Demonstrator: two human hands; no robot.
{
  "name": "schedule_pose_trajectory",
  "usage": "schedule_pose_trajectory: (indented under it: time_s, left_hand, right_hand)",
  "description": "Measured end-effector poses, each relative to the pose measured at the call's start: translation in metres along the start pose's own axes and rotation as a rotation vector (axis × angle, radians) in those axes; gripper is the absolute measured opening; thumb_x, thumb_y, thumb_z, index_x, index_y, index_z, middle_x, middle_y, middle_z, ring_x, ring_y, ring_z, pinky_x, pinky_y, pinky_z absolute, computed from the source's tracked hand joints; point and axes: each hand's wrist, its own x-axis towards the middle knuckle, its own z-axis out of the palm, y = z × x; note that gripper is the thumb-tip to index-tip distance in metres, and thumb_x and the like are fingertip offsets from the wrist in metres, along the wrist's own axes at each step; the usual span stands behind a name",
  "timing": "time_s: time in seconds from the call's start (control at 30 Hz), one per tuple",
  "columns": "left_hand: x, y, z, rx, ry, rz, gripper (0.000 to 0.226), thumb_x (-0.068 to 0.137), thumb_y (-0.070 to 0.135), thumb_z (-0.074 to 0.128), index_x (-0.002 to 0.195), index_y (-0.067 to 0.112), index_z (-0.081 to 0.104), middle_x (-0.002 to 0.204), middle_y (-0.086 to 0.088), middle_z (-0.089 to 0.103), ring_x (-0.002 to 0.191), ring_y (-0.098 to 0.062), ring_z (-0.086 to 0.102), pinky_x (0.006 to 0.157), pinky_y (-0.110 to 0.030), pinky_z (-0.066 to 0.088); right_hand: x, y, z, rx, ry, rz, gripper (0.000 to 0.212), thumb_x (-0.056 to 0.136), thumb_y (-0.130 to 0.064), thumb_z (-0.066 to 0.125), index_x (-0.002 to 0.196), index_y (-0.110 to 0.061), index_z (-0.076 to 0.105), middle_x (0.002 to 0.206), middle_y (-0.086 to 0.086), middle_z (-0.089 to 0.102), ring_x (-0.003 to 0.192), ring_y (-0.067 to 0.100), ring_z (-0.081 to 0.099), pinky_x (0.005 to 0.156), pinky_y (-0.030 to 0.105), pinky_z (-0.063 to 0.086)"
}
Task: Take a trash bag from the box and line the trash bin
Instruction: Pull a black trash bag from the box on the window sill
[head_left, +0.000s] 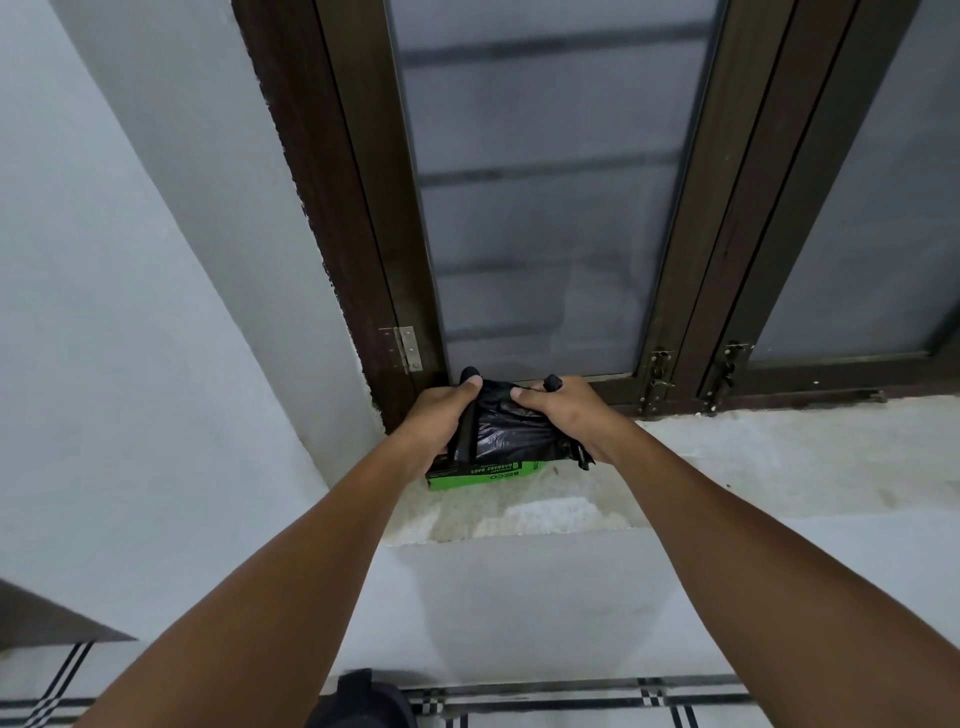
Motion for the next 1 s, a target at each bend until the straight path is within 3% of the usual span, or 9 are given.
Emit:
schedule_pose_trajectory:
  time_s: [0.1, 0.27, 0.47, 0.53, 0.8, 1.0]
  left_hand:
    - [0.0, -0.002, 0.001, -0.021, -0.015, 0.039, 0.037, 0.093, 0.047, 0.068, 0.105, 0.012, 0.073, 0.102, -0.01, 0.079, 0.096, -0.029, 0.075, 0.098, -0.049, 0.056]
    - [-0.002, -0.005, 0.003, -0.061, -0.059, 0.071, 0.031, 0.091, 0.042, 0.072, 0.109, 0.016, 0.073, 0.1, -0.009, 0.079, 0.095, -0.028, 0.076, 0.097, -0.05, 0.057]
    - [-0.002, -0.001, 0.008, -0.115, 0.008, 0.063, 0.034, 0.097, 0.05, 0.06, 0.103, 0.02, 0.075, 0.098, -0.004, 0.08, 0.094, -0.025, 0.076, 0.094, -0.042, 0.058]
    - [-0.001, 0.001, 0.008, -0.107, 0.028, 0.069, 0.039, 0.095, 0.053, 0.058, 0.105, 0.02, 0.075, 0.1, -0.004, 0.08, 0.095, -0.025, 0.076, 0.095, -0.042, 0.057]
    - [-0.002, 0.006, 0.026, -0.199, 0.13, 0.084, 0.036, 0.098, 0.044, 0.055, 0.104, 0.014, 0.074, 0.101, -0.009, 0.078, 0.092, -0.025, 0.075, 0.09, -0.041, 0.058]
    - [-0.005, 0.013, 0.045, -0.288, 0.21, 0.067, 0.039, 0.1, 0.041, 0.054, 0.103, 0.007, 0.071, 0.098, -0.012, 0.076, 0.09, -0.028, 0.073, 0.073, -0.034, 0.054]
  right_hand:
    - [0.0, -0.001, 0.002, 0.019, 0.0, -0.006, 0.024, 0.093, -0.03, 0.072, 0.099, -0.008, 0.078, 0.094, 0.006, 0.08, 0.088, 0.021, 0.076, 0.086, 0.032, 0.059]
    - [-0.006, -0.01, 0.006, 0.018, 0.007, -0.066, 0.021, 0.096, -0.023, 0.069, 0.08, -0.01, 0.07, 0.076, 0.005, 0.073, 0.068, 0.015, 0.07, 0.066, 0.024, 0.052]
    - [-0.007, -0.015, 0.018, 0.132, 0.087, -0.071, 0.02, 0.096, -0.018, 0.068, 0.076, -0.014, 0.07, 0.072, 0.0, 0.073, 0.07, 0.016, 0.071, 0.075, 0.031, 0.056]
    - [-0.007, -0.015, 0.021, 0.167, 0.117, -0.068, 0.017, 0.096, -0.02, 0.067, 0.081, -0.011, 0.068, 0.077, 0.005, 0.071, 0.075, 0.021, 0.07, 0.077, 0.034, 0.055]
    - [-0.008, -0.014, 0.045, 0.487, 0.33, 0.016, 0.021, 0.097, -0.019, 0.064, 0.077, -0.014, 0.061, 0.086, 0.012, 0.069, 0.082, 0.028, 0.069, 0.081, 0.043, 0.059]
    - [-0.006, -0.021, 0.062, 0.604, 0.553, 0.031, 0.021, 0.097, -0.018, 0.061, 0.077, -0.012, 0.064, 0.084, 0.01, 0.07, 0.08, 0.026, 0.069, 0.078, 0.041, 0.06]
